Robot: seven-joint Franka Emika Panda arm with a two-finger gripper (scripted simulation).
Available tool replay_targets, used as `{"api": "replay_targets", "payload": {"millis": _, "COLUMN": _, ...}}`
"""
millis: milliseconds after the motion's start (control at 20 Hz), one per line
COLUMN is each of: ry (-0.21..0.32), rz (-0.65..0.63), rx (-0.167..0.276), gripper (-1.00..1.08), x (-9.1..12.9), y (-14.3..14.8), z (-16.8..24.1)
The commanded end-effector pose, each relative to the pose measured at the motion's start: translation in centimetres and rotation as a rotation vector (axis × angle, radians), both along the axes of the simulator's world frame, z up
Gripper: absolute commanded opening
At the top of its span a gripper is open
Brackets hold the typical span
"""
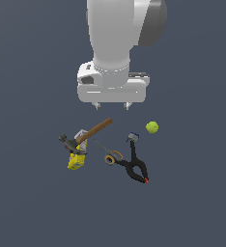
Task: Pick up a designated object from a clutter of objects.
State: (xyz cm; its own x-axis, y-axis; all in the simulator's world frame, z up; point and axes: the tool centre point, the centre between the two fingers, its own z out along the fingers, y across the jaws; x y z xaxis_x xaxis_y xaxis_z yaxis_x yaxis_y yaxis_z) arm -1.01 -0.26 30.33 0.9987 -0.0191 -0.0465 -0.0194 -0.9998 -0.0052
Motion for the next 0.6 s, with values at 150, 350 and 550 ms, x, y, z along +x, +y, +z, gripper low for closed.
{"api": "replay_targets", "payload": {"millis": 150, "ry": -0.001, "rz": 0.018, "rx": -0.004, "gripper": 1.00, "x": 0.0, "y": 0.5, "z": 0.1}}
{"api": "replay_targets", "payload": {"millis": 350, "ry": -0.003, "rz": 0.079, "rx": -0.015, "gripper": 1.00, "x": 0.0, "y": 2.2, "z": 0.3}}
{"api": "replay_targets", "payload": {"millis": 550, "ry": -0.003, "rz": 0.091, "rx": -0.017, "gripper": 1.00, "x": 0.0, "y": 2.4, "z": 0.5}}
